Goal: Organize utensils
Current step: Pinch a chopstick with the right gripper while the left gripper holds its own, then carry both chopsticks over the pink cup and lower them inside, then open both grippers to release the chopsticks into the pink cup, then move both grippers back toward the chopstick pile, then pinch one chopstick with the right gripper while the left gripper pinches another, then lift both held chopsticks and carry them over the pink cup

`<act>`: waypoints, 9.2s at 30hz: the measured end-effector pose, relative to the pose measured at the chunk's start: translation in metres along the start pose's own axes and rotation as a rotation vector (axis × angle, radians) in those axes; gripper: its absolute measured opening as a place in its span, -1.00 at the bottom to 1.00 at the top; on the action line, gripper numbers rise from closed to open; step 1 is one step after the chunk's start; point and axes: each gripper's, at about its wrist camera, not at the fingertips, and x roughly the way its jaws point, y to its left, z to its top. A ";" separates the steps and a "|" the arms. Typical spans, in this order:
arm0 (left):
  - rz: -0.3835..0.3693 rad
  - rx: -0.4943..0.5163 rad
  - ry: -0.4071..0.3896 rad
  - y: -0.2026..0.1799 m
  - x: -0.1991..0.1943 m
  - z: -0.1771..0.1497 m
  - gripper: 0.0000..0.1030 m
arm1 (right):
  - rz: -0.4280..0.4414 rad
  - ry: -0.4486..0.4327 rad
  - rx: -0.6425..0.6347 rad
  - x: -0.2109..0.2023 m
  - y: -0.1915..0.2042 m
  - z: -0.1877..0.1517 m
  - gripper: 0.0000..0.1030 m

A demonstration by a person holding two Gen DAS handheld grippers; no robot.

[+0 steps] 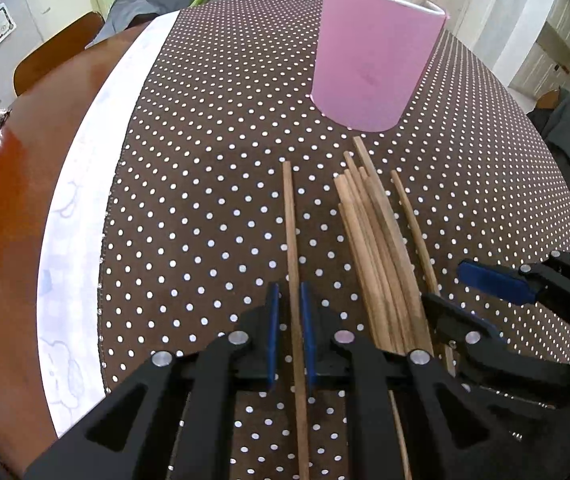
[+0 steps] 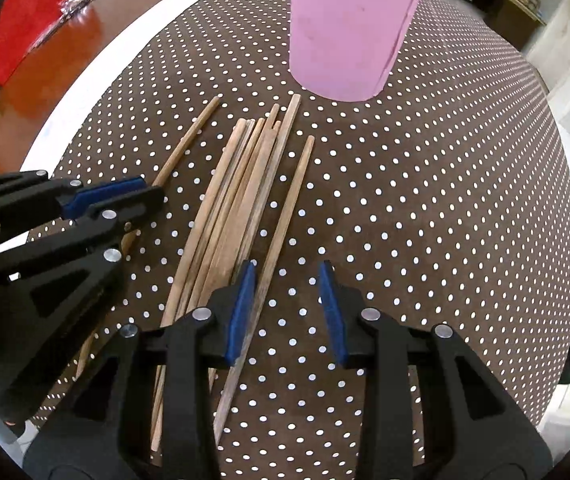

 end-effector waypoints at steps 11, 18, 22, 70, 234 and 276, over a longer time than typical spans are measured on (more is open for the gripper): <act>-0.103 -0.070 -0.084 0.009 -0.009 -0.005 -0.90 | 0.137 -0.112 0.077 -0.012 -0.036 -0.018 -0.89; -0.188 -0.072 -0.244 0.004 -0.051 -0.008 -0.90 | 0.254 -0.282 0.130 -0.050 -0.072 -0.030 -0.89; -0.234 -0.066 -0.365 -0.003 -0.077 -0.003 -0.90 | 0.290 -0.406 0.152 -0.078 -0.091 -0.042 -0.89; -0.117 -0.160 -1.183 -0.036 -0.093 0.137 -0.90 | 0.217 -0.944 0.271 -0.170 -0.131 0.039 -0.89; 0.048 -0.042 -0.172 0.016 -0.011 -0.042 0.02 | 0.013 -0.259 0.068 -0.034 -0.015 -0.069 -0.03; 0.025 -0.116 -0.124 0.027 -0.009 -0.022 -0.89 | 0.089 -0.123 0.086 -0.012 -0.043 -0.018 -0.87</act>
